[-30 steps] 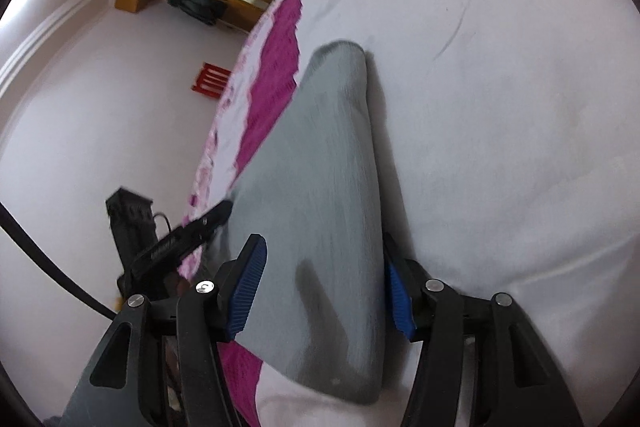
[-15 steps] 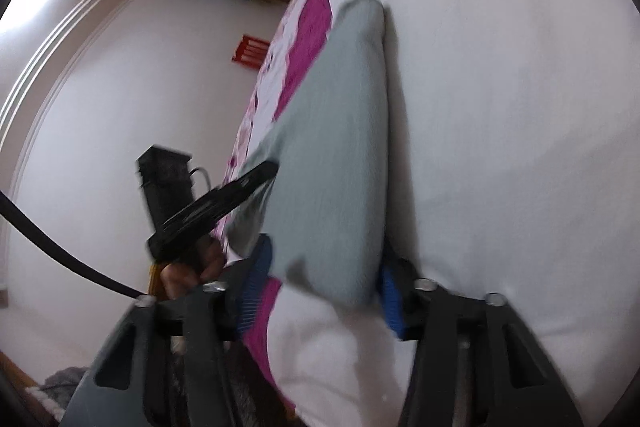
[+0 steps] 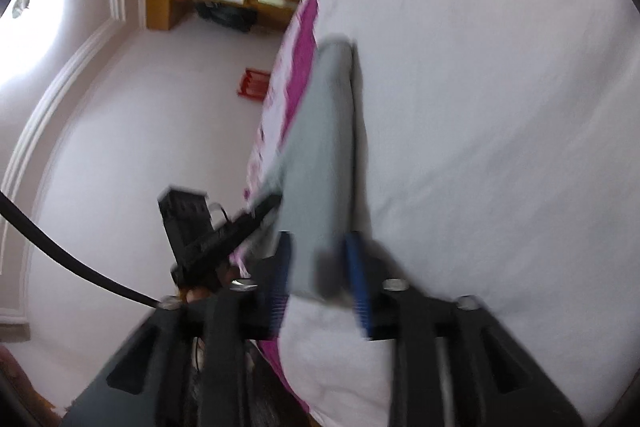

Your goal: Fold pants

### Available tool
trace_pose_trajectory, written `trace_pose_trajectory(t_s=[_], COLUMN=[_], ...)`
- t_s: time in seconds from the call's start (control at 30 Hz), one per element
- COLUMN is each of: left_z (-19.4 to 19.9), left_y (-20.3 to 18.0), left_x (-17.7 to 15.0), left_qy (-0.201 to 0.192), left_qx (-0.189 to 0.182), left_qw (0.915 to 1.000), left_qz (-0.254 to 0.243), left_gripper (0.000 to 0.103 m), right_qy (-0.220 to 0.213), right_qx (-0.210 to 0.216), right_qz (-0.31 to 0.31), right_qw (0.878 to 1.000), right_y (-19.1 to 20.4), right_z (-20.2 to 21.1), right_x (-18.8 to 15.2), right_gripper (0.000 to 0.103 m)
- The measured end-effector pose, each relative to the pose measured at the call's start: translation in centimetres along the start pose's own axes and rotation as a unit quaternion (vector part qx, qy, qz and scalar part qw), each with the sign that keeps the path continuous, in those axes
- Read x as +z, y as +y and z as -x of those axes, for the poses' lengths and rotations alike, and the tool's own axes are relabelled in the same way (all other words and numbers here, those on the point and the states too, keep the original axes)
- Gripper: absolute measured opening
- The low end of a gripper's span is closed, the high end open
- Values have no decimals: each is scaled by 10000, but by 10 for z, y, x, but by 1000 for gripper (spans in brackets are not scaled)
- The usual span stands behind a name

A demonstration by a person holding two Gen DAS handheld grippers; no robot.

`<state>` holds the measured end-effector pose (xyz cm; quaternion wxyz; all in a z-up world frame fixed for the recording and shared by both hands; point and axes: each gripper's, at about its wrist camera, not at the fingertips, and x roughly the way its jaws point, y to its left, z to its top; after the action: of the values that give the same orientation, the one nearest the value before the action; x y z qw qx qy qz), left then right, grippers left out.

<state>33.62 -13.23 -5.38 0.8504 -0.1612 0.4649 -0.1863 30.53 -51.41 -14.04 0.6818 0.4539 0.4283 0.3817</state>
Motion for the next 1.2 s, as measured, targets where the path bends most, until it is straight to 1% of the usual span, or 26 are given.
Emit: trace_pose_trajectory(t_s=[0.03,0.07,0.1,0.17,0.2,0.23,0.3,0.4,0.43,0.5,0.53,0.57,0.63,0.77,0.83,0.87,0.93,0.97,1.03,1.1,1.2], left_z=[-1,-4,-8,-16,-19,-22,-24,-24,-24,-23,-23,-23,-21,-22,-23,-23,-23,-23,-23,-23,-23], left_y=[-4,-9,-12,-15,-15,-14,-11,-9,-9,-10,-11,-11,-11,-12,-13,-14,-14,-14,-16,-17,-17], left_x=[0,0,0,-2,-3,-5,-7,-9,-9,-10,-10,-10,-11,-12,-13,-13,-14,-14,-15,-16,-16], left_qy=[13,51,76,84,86,77,47,43,35,24,18,20,34,47,30,17,-3,-15,-34,-50,-59], left_qx=[-54,-68,5,256,339,371,395,397,416,467,481,496,518,577,600,609,623,629,654,684,716], left_qw=[10000,10000,9999,9996,9994,9993,9992,9991,9990,9988,9987,9986,9985,9982,9981,9980,9980,9979,9978,9976,9974], left_qz=[-11,-40,-74,-78,-46,-15,47,141,149,145,158,169,188,179,160,145,126,125,77,37,-35], left_gripper=[10,10,10,6,3,1,1,1,1,1,1,1,1,1,1,1,1,1,1,1,1], right_qy=[-176,-339,-483,-837,-937,-986,-934,-649,-533,-214,8,69,31,-273,-406,-460,-500,-493,-497,-640,-740], right_qx=[21,12,24,-55,-127,-233,-575,-1187,-1275,-1167,-1232,-1317,-1460,-1265,-1147,-1173,-1334,-1368,-1340,-1391,-1461], right_qz=[8,-20,-43,-134,-163,-158,62,610,735,810,842,909,1152,898,779,723,603,557,551,583,591], right_qw=[9998,9994,9988,9964,9954,9947,9940,9889,9877,9896,9888,9871,9826,9875,9895,9894,9880,9878,9882,9865,9847], right_y=[1,1,1,-2,-3,-3,4,22,27,33,35,35,38,30,27,26,22,21,23,25,26], right_z=[6,10,13,16,13,9,-8,-35,-43,-54,-63,-67,-73,-68,-65,-68,-69,-71,-75,-79,-84], right_x=[5,11,16,23,24,25,26,24,23,20,16,13,7,9,12,15,19,20,22,23,25], right_gripper=[54,58,62,62,62,62,62,62,62,62,62,62,62,62,60,58,43,42,41,41,40])
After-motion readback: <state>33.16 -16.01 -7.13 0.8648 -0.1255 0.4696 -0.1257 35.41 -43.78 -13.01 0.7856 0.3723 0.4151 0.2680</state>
